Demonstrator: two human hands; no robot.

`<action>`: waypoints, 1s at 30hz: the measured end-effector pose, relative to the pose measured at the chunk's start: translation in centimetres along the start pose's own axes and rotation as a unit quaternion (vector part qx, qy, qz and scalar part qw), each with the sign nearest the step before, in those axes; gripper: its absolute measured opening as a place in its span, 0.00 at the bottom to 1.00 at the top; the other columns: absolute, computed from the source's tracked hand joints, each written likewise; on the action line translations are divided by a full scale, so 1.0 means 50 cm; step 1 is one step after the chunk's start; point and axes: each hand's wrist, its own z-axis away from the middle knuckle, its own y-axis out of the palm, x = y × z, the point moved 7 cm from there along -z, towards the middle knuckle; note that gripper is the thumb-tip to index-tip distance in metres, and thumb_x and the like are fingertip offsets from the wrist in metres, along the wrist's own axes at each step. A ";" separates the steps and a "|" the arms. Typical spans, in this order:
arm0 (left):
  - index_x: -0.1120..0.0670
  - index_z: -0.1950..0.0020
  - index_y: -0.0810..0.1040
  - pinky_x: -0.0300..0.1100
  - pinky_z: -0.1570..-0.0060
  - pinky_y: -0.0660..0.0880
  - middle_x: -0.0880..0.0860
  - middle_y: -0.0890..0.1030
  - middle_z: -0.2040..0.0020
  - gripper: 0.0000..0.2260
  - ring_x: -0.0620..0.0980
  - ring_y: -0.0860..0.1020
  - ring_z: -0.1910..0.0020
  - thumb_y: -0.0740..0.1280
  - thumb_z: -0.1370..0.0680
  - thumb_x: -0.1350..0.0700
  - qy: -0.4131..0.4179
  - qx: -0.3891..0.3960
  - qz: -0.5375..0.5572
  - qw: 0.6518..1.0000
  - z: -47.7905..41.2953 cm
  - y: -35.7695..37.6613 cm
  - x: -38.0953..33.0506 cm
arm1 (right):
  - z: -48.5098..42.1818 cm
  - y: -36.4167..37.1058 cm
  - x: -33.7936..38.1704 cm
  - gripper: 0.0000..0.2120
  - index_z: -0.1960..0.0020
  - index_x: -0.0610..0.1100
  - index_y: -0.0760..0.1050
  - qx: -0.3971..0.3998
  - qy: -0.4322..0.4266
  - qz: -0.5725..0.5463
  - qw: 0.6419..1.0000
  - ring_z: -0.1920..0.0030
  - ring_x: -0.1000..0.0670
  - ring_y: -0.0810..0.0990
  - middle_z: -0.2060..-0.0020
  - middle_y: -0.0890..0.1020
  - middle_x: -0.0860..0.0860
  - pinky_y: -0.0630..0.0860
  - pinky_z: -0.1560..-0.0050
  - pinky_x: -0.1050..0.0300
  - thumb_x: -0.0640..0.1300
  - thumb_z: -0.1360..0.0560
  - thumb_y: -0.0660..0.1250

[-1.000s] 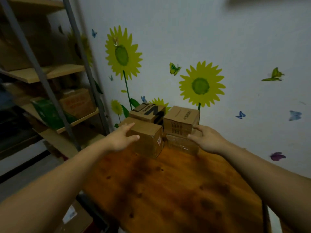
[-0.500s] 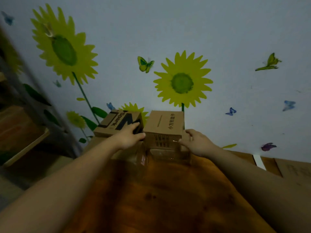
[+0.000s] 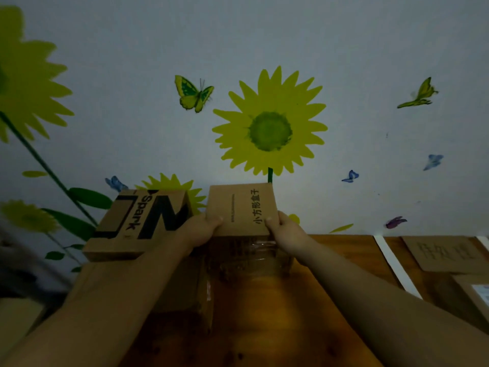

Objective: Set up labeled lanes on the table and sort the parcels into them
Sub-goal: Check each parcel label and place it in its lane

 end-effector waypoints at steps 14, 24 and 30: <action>0.52 0.47 0.73 0.60 0.45 0.75 0.50 0.80 0.63 0.26 0.52 0.77 0.61 0.48 0.23 0.32 0.070 -0.005 0.274 0.959 0.177 -0.012 -0.064 | 0.173 -0.143 0.087 0.22 0.37 0.48 0.67 -0.084 -0.119 -0.093 0.985 0.49 0.51 0.78 0.48 0.77 0.52 0.76 0.46 0.48 0.57 0.25 0.66; 0.42 0.45 0.76 0.41 0.61 0.71 0.47 0.83 0.52 0.11 0.46 0.77 0.55 0.61 0.22 0.56 0.177 -0.018 0.169 0.970 0.338 0.054 -0.113 | 0.279 -0.200 0.028 0.13 0.45 0.48 0.67 -0.102 -0.110 -0.127 0.980 0.48 0.50 0.79 0.46 0.79 0.49 0.78 0.50 0.52 0.55 0.22 0.62; 0.46 0.34 0.72 0.43 0.59 0.73 0.52 0.81 0.42 0.20 0.52 0.78 0.44 0.63 0.25 0.61 0.206 -0.024 0.208 0.956 0.394 0.073 -0.101 | 0.348 -0.220 0.014 0.12 0.46 0.48 0.68 -0.119 -0.154 -0.133 0.972 0.51 0.50 0.79 0.50 0.79 0.49 0.79 0.46 0.46 0.53 0.25 0.65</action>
